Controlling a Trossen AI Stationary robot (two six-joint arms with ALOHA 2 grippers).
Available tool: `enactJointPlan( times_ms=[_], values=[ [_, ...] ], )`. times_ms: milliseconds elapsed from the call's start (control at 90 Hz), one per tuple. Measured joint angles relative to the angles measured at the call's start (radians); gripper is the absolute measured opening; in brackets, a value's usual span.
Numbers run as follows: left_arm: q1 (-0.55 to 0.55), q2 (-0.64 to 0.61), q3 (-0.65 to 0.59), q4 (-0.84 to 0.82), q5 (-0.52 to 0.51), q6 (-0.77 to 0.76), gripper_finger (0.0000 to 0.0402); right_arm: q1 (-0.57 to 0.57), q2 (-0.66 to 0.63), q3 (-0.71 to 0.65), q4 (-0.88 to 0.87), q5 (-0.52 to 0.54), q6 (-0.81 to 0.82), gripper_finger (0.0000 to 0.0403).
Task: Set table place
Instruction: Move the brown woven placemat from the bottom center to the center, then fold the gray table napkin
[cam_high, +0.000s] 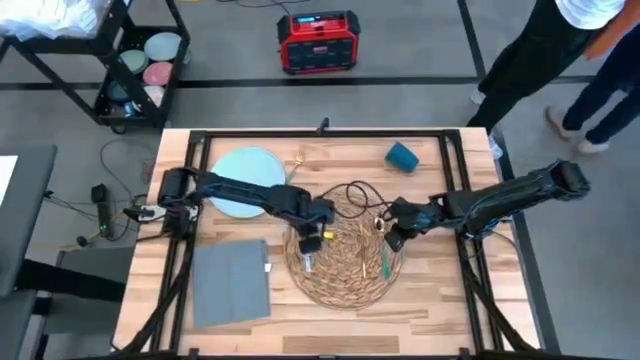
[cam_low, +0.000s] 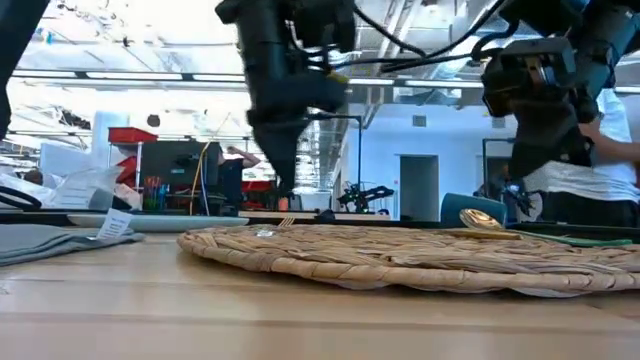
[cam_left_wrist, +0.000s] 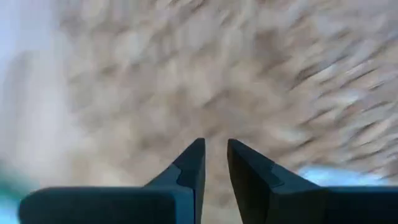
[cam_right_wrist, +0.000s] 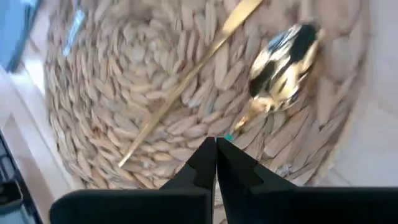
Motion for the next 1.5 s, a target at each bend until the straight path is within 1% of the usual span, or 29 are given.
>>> enactJointPlan(
  times_ms=[56,122,211,256,356,400,500,556,611,667,756,822,922,1067,1133,1244,1311,1389,1500],
  values=[
    [0.013,-0.021,-0.007,-0.077,-0.080,-0.015,0.0052,-0.009,-0.022,0.000,-0.023,0.034,0.010,0.0000],
    [0.040,-0.047,-0.053,-0.122,-0.146,-0.066,0.0052,-0.019,-0.043,0.000,-0.054,0.071,0.014,0.0000],
    [0.087,-0.082,-0.157,-0.125,-0.155,-0.144,0.0053,-0.034,-0.064,0.000,-0.098,0.091,0.013,0.0000],
    [0.110,-0.116,-0.219,-0.091,-0.126,-0.170,0.0056,-0.042,-0.075,0.000,-0.113,0.095,0.013,0.0000],
    [0.164,-0.219,-0.358,0.052,0.037,-0.197,0.0072,-0.057,-0.092,0.000,-0.144,0.106,0.013,0.0000],
    [0.180,-0.269,-0.407,0.096,0.082,-0.214,0.0083,-0.063,-0.099,0.000,-0.151,0.110,0.011,0.0000],
    [0.201,-0.396,-0.480,0.141,0.114,-0.287,0.0113,-0.071,-0.112,0.000,-0.146,0.110,0.003,0.0000],
    [0.202,-0.464,-0.504,0.142,0.159,-0.334,0.0131,-0.070,-0.118,0.000,-0.140,0.110,0.003,0.0000],
    [0.182,-0.525,-0.516,0.140,0.225,-0.410,0.0146,-0.065,-0.124,0.000,-0.137,0.110,0.003,0.0000],
    [0.135,-0.575,-0.518,0.156,0.273,-0.507,0.0157,-0.058,-0.125,0.000,-0.137,0.110,0.003,0.0000],
    [0.008,-0.610,-0.518,0.196,0.273,-0.676,0.0160,-0.047,-0.124,0.000,-0.136,0.110,0.002,0.0000],
    [-0.105,-0.606,-0.518,0.245,0.235,-0.804,0.0154,-0.044,-0.121,0.000,-0.136,0.110,0.002,0.0000],
    [-0.249,-0.560,-0.518,0.293,0.176,-0.993,0.0139,-0.040,-0.116,0.000,-0.137,0.110,-0.014,0.0000],
    [-0.385,-0.468,-0.519,0.287,0.109,-1.265,0.0130,-0.040,-0.116,0.000,-0.142,0.109,-0.044,0.0000],
    [-0.417,-0.427,-0.509,0.285,0.097,-1.360,0.0132,-0.040,-0.116,0.001,-0.142,0.108,-0.058,0.0000],
    [-0.446,-0.361,-0.482,0.263,0.083,-1.466,0.0140,-0.040,-0.116,0.001,-0.143,0.104,-0.082,0.0000],
    [-0.460,-0.317,-0.459,0.206,0.085,-1.522,0.0143,-0.040,-0.116,0.001,-0.144,0.104,-0.100,0.0000],
    [-0.470,-0.271,-0.439,0.146,0.090,-1.568,0.0144,-0.040,-0.116,0.001,-0.147,0.104,-0.105,0.0000],
    [-0.472,-0.215,-0.435,0.174,0.129,-1.575,0.0145,-0.040,-0.116,0.001,-0.148,0.102,-0.124,0.0000]
  ],
)
